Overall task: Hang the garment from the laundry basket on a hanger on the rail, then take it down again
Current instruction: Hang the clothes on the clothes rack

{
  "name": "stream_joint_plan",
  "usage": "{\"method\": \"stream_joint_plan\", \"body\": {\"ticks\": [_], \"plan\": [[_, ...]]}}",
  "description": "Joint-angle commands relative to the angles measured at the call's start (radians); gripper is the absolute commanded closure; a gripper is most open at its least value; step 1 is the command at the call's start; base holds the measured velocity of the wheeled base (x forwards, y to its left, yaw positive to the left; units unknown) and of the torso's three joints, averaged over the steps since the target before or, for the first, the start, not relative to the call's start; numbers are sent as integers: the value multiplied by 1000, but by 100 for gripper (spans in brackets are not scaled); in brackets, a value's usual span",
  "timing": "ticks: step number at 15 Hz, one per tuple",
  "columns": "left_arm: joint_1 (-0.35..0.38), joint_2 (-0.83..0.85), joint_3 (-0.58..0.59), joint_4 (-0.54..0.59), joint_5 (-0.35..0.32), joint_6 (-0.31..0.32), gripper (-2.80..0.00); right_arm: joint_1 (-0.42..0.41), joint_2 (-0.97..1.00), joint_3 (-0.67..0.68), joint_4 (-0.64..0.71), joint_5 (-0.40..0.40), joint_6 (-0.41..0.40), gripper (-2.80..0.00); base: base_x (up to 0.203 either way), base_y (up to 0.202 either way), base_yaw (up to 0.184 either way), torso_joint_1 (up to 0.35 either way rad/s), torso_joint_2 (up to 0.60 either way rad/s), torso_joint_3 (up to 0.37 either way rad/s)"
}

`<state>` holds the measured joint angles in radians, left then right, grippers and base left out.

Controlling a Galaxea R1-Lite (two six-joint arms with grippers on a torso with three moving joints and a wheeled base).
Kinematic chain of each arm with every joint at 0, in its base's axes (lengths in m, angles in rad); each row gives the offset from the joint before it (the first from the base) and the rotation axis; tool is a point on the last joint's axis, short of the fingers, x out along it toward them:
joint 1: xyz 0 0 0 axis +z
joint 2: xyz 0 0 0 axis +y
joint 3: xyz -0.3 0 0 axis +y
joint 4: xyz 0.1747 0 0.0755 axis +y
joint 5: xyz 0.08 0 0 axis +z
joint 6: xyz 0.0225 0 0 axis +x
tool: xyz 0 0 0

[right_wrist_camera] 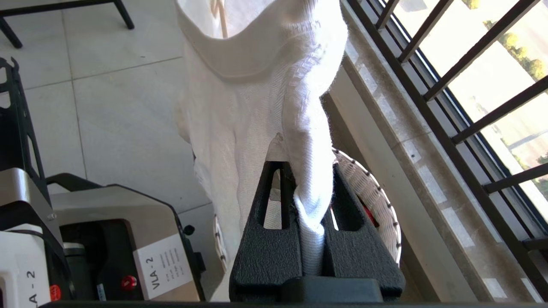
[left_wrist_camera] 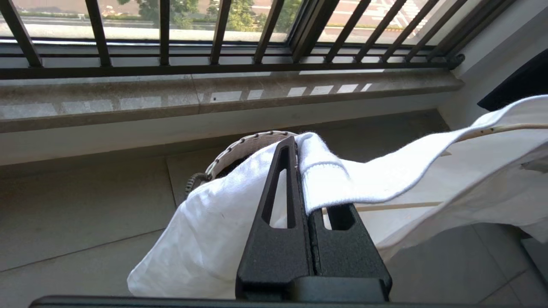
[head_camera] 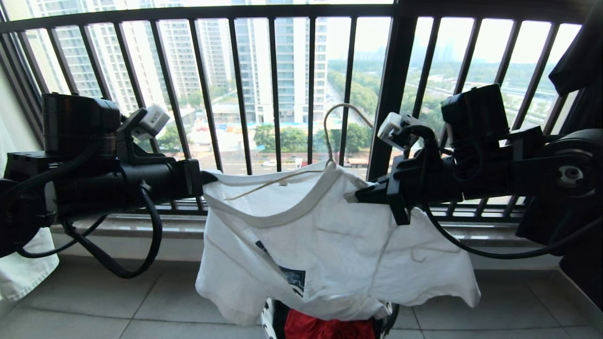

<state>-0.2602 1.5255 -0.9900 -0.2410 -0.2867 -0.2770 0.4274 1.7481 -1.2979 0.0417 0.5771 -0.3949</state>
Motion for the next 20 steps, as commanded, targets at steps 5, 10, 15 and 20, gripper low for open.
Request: {"method": "stream_joint_plan", "body": {"ticks": [5,10,15,20], "plan": [[-10,50,-137,57,-2,1,0,18,11,0,0,-5,-2,0,0,0,0,0,0,0],[-43,84,-225,108,3,0,0,34,23,-7,-3,-20,1,0,0,0,0,0,0,0],[-73,115,-357,185,7,-2,0,36,37,-41,-5,-21,40,0,0,0,0,0,0,0],[-130,189,-472,226,151,-5,0,10,79,-88,-51,-207,65,0,0,0,0,0,0,0]]}}
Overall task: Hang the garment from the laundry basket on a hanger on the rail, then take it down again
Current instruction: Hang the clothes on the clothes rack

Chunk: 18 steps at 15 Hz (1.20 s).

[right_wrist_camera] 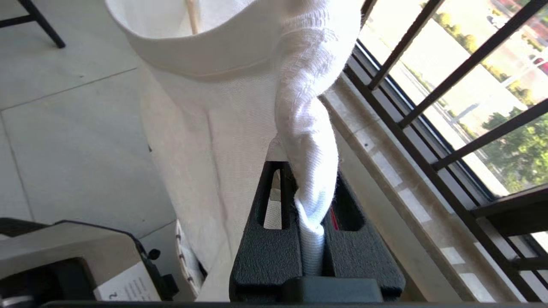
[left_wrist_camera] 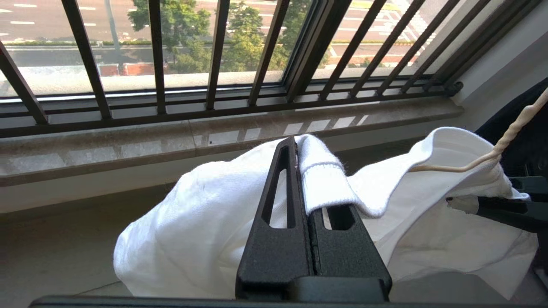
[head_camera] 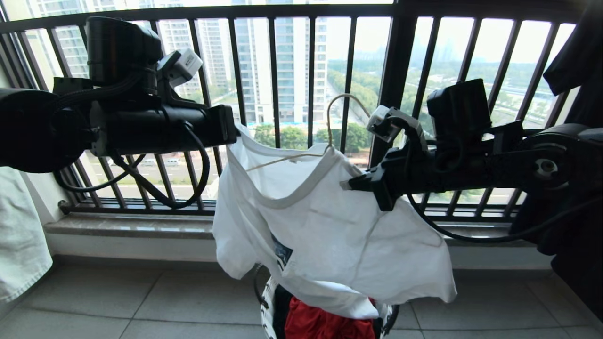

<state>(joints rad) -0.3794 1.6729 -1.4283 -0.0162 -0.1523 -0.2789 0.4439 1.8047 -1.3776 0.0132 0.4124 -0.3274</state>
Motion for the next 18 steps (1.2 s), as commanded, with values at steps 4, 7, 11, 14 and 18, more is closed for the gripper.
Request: {"method": "stream_joint_plan", "body": {"ticks": [4,7,11,14,18], "plan": [[-32,104,-131,3,40,-61,0,-1,35,-7,-71,-75,2,0,0,0,0,0,0,0],[-95,169,-190,4,126,-121,0,4,38,-36,-73,-75,83,0,0,0,0,0,0,0],[-160,251,-261,4,174,-143,0,27,36,-54,-73,-71,147,0,0,0,0,0,0,0],[-186,240,-289,6,174,-158,0,35,34,-73,-74,-58,203,0,0,0,0,0,0,0],[-194,195,-413,139,180,-213,0,42,36,-117,-84,-57,306,0,0,0,0,0,0,0]]}}
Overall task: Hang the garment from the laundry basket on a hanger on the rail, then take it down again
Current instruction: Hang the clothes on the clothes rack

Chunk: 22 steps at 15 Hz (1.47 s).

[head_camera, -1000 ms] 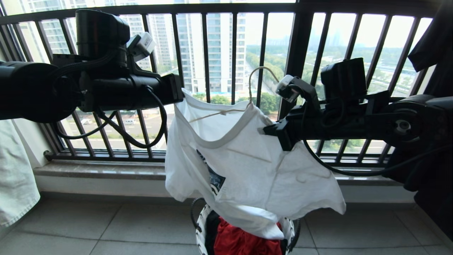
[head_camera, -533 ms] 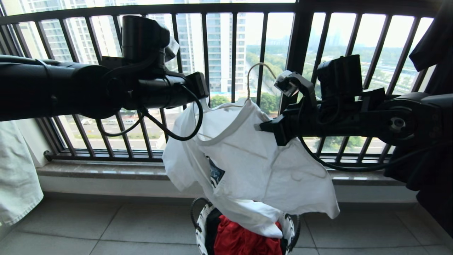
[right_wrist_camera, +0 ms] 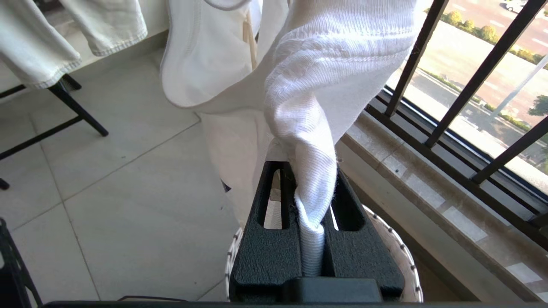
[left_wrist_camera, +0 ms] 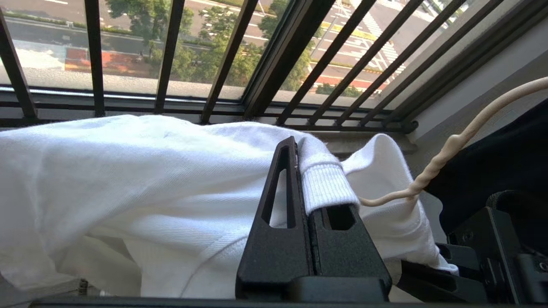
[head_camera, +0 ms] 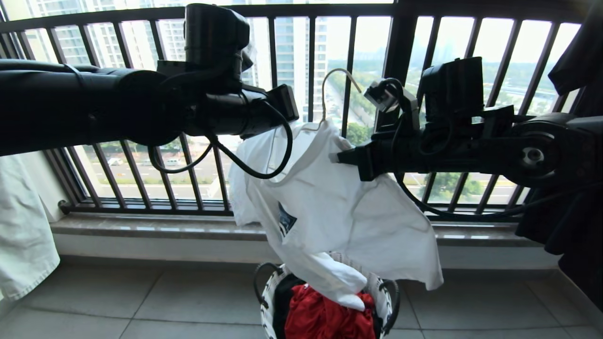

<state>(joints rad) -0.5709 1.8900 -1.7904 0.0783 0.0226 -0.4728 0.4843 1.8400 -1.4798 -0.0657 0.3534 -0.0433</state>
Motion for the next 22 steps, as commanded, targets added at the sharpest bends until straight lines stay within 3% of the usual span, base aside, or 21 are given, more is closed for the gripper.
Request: {"method": "stream_joint_plan", "body": {"ticks": [1,2,4,10,13,22], "plan": [[-2,-25,-82,82,31,-35,0,2,0,-24,-24,2,57,0,0,0,0,0,0,0],[-1,-27,-105,98,65,-40,0,1,-1,-31,-53,2,95,0,0,0,0,0,0,0],[5,-38,-127,103,73,-40,0,2,-2,-33,-98,2,144,0,0,0,0,0,0,0],[3,-72,-164,51,74,11,0,55,2,-27,-106,2,178,0,0,0,0,0,0,0],[2,-77,-162,49,74,10,0,91,18,-3,-219,-5,237,0,0,0,0,0,0,0],[-4,-91,-153,57,73,11,0,169,15,38,-242,-5,263,0,0,0,0,0,0,0]]}}
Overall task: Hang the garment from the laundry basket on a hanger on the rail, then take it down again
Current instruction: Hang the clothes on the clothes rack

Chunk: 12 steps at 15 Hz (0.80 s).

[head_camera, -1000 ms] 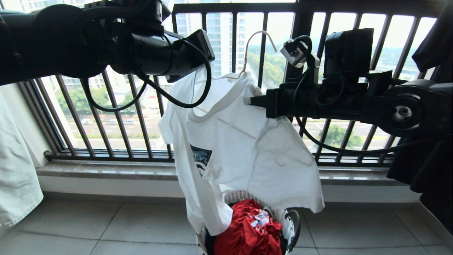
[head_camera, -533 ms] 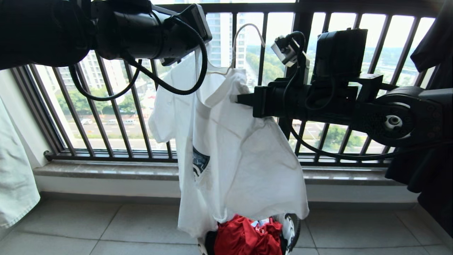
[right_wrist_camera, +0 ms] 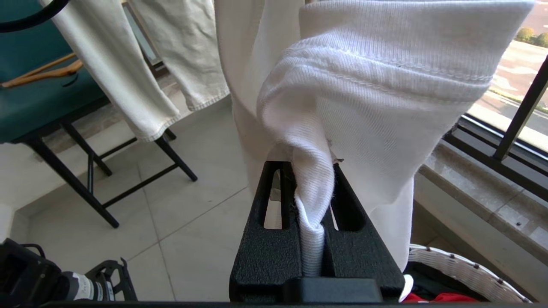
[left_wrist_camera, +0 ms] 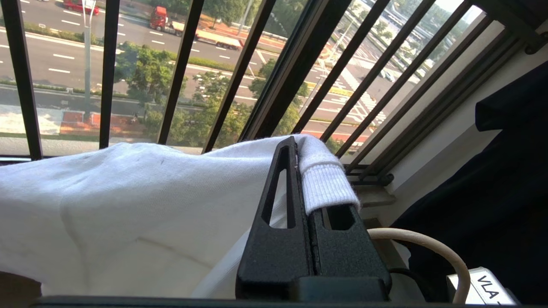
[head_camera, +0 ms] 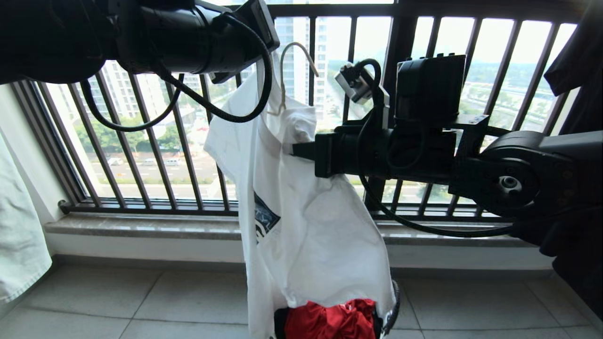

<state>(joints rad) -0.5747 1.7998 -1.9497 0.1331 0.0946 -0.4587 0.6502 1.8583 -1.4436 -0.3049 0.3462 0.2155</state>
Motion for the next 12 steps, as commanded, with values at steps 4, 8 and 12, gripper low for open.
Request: {"method": "stream_joint_plan", "body": {"ticks": [4,8,12], "plan": [[-5,6,19,5,1,-5,0,2,-16,-1,-5,2,24,0,0,0,0,0,0,0],[-21,0,54,7,1,-5,0,2,-33,2,-5,4,46,0,0,0,0,0,0,0],[-31,-3,52,53,2,-3,-280,2,-34,5,-5,9,50,0,0,0,0,0,0,0]]}}
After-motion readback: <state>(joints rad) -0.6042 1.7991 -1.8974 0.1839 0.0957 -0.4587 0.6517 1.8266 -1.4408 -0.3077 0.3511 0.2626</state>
